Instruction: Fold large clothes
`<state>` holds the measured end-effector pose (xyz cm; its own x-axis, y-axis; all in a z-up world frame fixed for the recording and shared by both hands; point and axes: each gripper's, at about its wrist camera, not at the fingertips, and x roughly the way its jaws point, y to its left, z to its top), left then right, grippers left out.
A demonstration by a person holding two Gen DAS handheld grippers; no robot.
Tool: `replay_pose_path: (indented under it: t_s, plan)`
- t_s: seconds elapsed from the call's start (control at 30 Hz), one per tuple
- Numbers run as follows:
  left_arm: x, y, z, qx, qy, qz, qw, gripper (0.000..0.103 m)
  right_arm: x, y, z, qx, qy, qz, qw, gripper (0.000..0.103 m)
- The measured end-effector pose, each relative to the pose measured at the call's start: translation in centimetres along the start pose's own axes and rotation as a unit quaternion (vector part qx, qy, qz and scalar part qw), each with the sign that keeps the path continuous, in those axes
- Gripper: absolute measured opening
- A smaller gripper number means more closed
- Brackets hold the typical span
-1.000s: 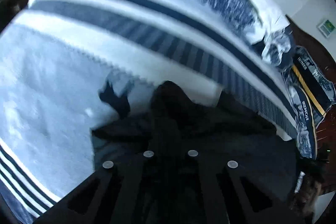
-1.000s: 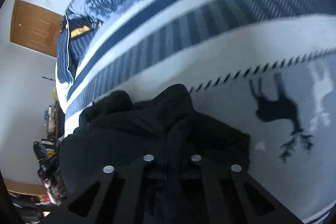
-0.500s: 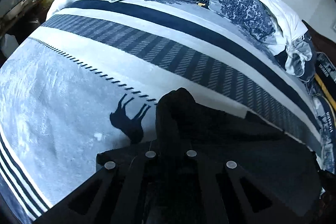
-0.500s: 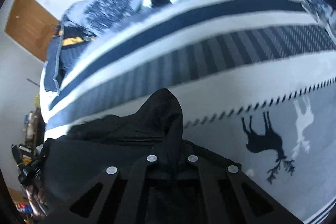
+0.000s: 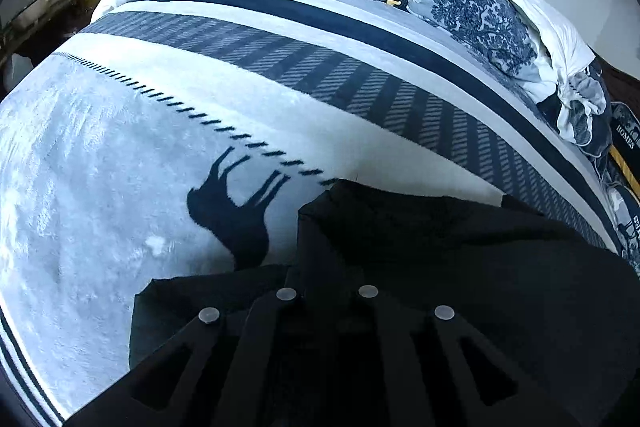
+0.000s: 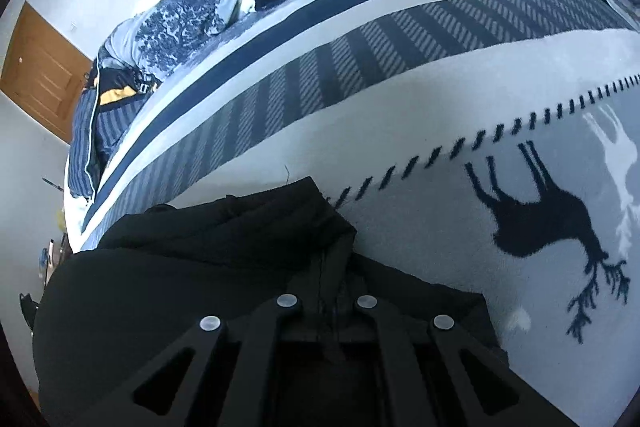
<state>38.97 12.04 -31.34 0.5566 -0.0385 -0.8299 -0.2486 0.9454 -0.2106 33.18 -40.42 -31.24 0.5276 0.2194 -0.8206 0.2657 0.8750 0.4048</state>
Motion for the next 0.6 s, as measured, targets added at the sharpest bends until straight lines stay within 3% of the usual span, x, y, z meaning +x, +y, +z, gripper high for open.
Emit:
replay_pose_path:
  t_s: [0.2, 0.3, 0.4, 0.43, 0.47, 0.53, 0.6]
  plan:
    - [-0.8, 0.0, 0.2, 0.024, 0.009, 0.023, 0.9994, 0.013, 0.1, 0.0, 0.3, -0.013, 0.006, -0.005, 1.0, 0.001]
    - [-4.6, 1.0, 0.0, 0.021, -0.02, 0.071, 0.997, 0.041, -0.8, -0.7, 1.2, -0.004, 0.039, -0.011, 0.999, 0.003]
    - [-9.8, 1.7, -0.6, 0.006, -0.08, 0.074, 0.9941, 0.057, -4.6, -0.1, 1.3, -0.02, 0.009, -0.084, 0.996, 0.035]
    - [-11.6, 1.6, -0.8, 0.0, -0.095, 0.07, 0.9931, 0.066, -7.2, 0.9, 1.1, -0.035, -0.025, -0.105, 0.994, 0.057]
    - [-13.4, 1.1, -1.1, -0.004, -0.111, 0.062, 0.9919, 0.069, -9.2, 2.0, 0.8, -0.049, -0.053, -0.111, 0.991, 0.07]
    - [-16.2, -0.8, -1.8, 0.005, -0.131, 0.037, 0.9906, 0.071, -12.2, 4.4, -0.1, -0.07, -0.082, -0.104, 0.989, 0.071]
    - [-17.4, -3.5, -2.5, 0.027, -0.133, 0.017, 0.9906, 0.073, -13.7, 7.2, -0.9, -0.083, -0.09, -0.063, 0.99, 0.071]
